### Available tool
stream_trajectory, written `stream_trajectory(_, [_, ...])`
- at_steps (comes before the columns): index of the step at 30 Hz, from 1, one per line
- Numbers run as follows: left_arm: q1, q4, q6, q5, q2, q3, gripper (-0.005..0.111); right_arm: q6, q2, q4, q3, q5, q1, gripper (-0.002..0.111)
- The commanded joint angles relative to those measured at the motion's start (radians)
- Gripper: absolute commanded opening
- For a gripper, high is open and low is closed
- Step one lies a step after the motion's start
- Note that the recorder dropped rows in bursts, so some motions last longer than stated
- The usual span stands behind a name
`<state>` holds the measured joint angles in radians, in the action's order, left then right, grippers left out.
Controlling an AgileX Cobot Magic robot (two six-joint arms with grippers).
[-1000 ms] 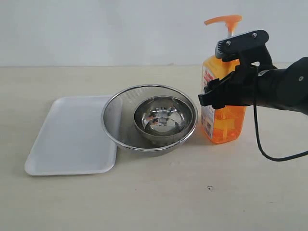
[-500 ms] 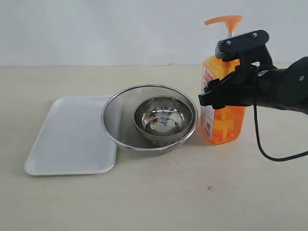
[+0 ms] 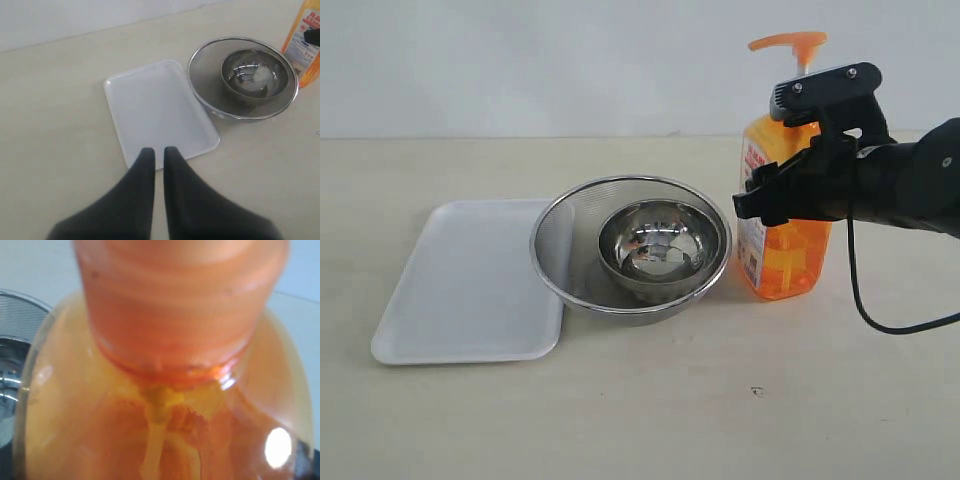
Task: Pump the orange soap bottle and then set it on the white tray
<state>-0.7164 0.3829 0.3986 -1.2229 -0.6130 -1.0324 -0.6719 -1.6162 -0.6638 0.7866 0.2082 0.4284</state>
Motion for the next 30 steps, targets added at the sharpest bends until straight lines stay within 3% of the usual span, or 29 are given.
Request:
stream_trajectory(1, [-0.003,0.009,0.051,0.002,0.054,0.054,0.005,-0.007,0.004,0.002,-0.007,-0.010,0.001,0.000])
stream_trajectory(18, [-0.003,-0.022,0.133,0.002,0.248,0.279,0.005,-0.012,0.069,0.002,-0.007,-0.006,0.001,0.000])
stream_trajectory(30, [-0.003,-0.034,0.147,0.002,0.320,0.338,0.005,-0.033,0.106,0.002,0.000,-0.007,0.001,0.000])
